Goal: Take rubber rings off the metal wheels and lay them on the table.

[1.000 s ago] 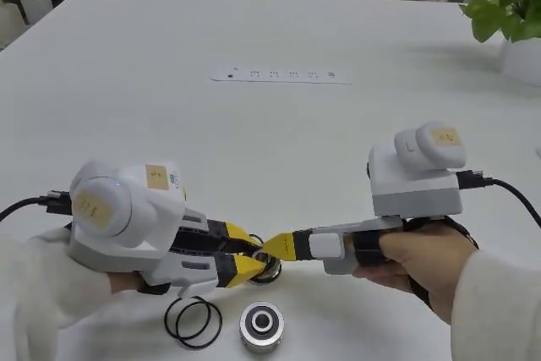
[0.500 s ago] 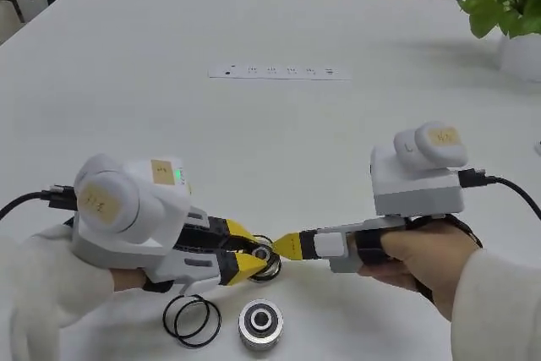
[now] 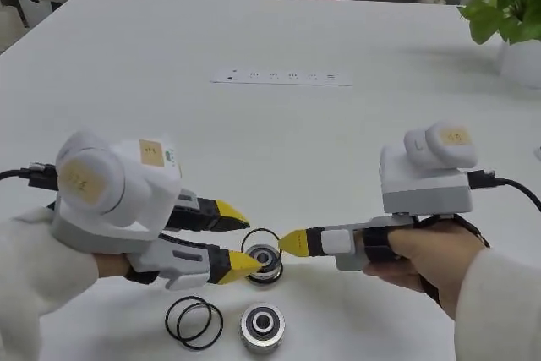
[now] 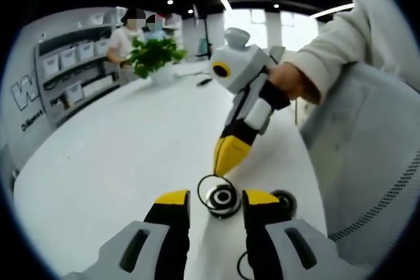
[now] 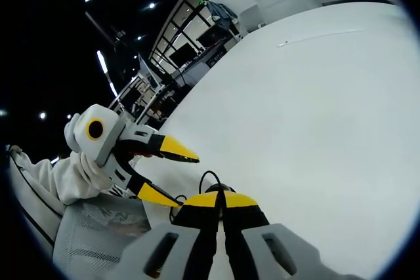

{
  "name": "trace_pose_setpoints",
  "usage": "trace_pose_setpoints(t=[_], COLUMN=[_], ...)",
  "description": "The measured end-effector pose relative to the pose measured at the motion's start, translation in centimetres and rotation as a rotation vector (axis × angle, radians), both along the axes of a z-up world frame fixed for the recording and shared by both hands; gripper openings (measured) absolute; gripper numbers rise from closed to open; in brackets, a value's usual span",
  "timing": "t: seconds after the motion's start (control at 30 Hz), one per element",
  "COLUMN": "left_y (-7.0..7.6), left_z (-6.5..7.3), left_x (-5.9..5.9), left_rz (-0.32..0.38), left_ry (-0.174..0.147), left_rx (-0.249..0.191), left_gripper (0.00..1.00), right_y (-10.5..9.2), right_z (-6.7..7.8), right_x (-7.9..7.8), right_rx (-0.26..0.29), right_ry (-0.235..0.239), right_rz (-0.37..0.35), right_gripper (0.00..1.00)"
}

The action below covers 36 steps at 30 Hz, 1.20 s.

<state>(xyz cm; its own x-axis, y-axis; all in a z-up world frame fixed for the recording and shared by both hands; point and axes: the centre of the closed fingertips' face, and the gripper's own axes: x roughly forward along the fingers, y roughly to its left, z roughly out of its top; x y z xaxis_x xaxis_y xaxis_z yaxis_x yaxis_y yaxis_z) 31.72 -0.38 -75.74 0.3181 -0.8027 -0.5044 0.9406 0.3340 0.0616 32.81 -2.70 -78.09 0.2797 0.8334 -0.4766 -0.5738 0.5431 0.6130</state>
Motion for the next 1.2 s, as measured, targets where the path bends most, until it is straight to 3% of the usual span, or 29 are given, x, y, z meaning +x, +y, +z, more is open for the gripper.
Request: trace_pose_setpoints(t=[0.23, 0.53, 1.0, 1.2], left_y=[1.1, 3.2, 6.6, 7.2], left_z=[3.0, 5.7, 6.6, 6.3], left_x=[0.4, 0.3, -1.0, -2.4], left_rz=[0.033, 0.091, 0.185, 0.198], left_ry=[-0.061, -0.095, -0.112, -0.092], left_rx=[-0.039, -0.097, -0.128, -0.155], left_gripper=[0.45, 0.58, 0.76, 0.83], right_y=[-0.2, -0.2, 0.6, 1.3], right_z=[1.2, 2.6, 4.2, 4.6], right_x=[0.3, 0.6, 0.5, 0.1], right_rx=[0.028, 0.069, 0.126, 0.137], right_ry=[-0.014, -0.022, -0.014, -0.009], right_rz=[-0.022, -0.052, -0.063, -0.042], right_gripper=[0.00, 0.00, 0.00, 0.00])
